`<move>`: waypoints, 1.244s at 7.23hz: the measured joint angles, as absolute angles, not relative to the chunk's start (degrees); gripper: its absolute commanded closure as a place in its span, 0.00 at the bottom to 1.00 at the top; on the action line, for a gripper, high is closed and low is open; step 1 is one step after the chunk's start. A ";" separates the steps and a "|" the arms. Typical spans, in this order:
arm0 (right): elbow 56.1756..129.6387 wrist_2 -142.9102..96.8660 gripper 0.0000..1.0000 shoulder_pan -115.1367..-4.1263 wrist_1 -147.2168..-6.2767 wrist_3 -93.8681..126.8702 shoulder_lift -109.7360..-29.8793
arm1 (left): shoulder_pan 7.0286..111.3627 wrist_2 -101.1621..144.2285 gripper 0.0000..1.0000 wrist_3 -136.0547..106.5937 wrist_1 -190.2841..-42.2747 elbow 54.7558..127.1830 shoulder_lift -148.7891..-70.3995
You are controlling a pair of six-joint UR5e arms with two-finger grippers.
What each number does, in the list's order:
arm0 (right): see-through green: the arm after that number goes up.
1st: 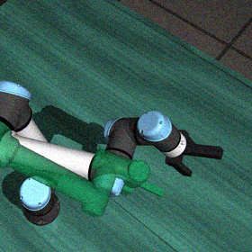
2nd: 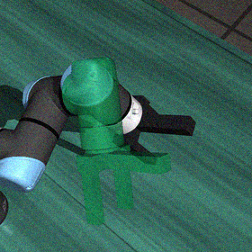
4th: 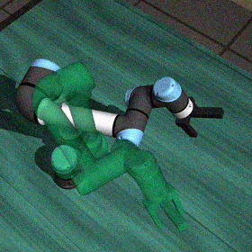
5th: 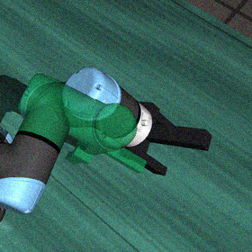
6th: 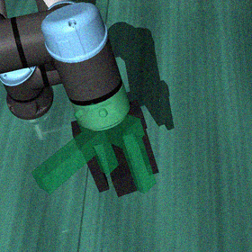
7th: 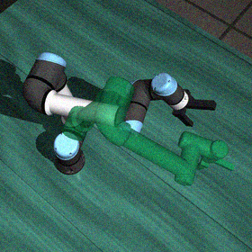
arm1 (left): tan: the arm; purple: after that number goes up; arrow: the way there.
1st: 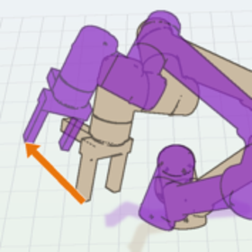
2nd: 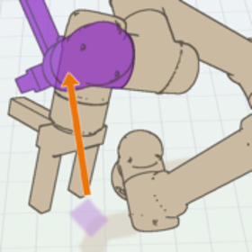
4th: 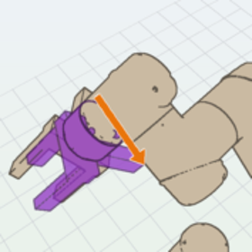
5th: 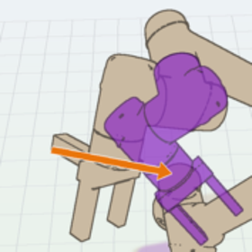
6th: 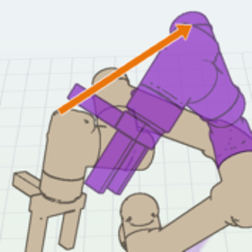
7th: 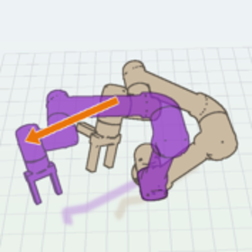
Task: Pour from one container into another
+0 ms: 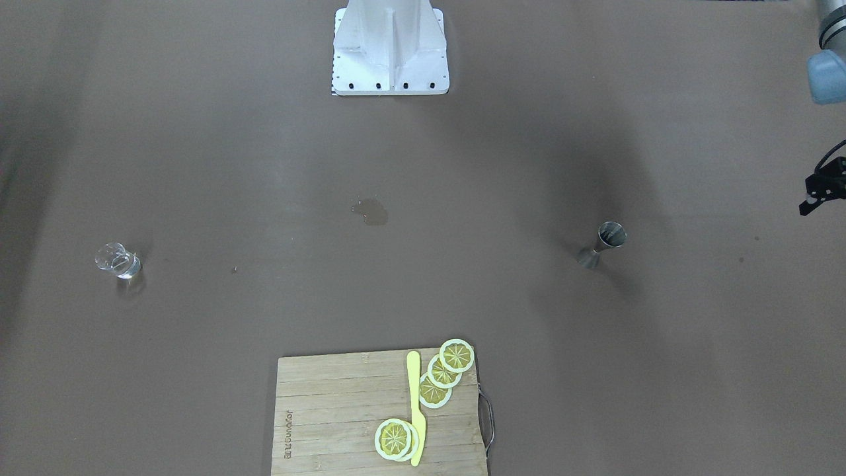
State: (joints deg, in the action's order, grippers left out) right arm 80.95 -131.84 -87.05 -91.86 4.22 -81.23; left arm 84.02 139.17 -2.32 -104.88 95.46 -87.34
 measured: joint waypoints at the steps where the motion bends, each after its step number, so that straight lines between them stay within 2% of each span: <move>1: 80.95 -131.85 0.00 -87.00 -91.90 4.22 -81.21 | 85.58 139.45 0.01 -2.53 -104.00 95.59 -85.62; 5: 80.97 -132.15 0.00 -86.94 -91.93 4.22 -81.14 | 92.15 139.52 0.01 -2.89 -102.78 96.71 -81.50; 9: 81.03 -132.27 0.00 -87.00 -91.93 4.22 -81.23 | 92.12 139.35 0.01 -2.98 -102.83 98.59 -78.49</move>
State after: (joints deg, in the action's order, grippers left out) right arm 81.03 -132.27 -87.00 -91.93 4.22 -81.23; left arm 92.12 139.35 -2.98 -102.83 98.59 -78.49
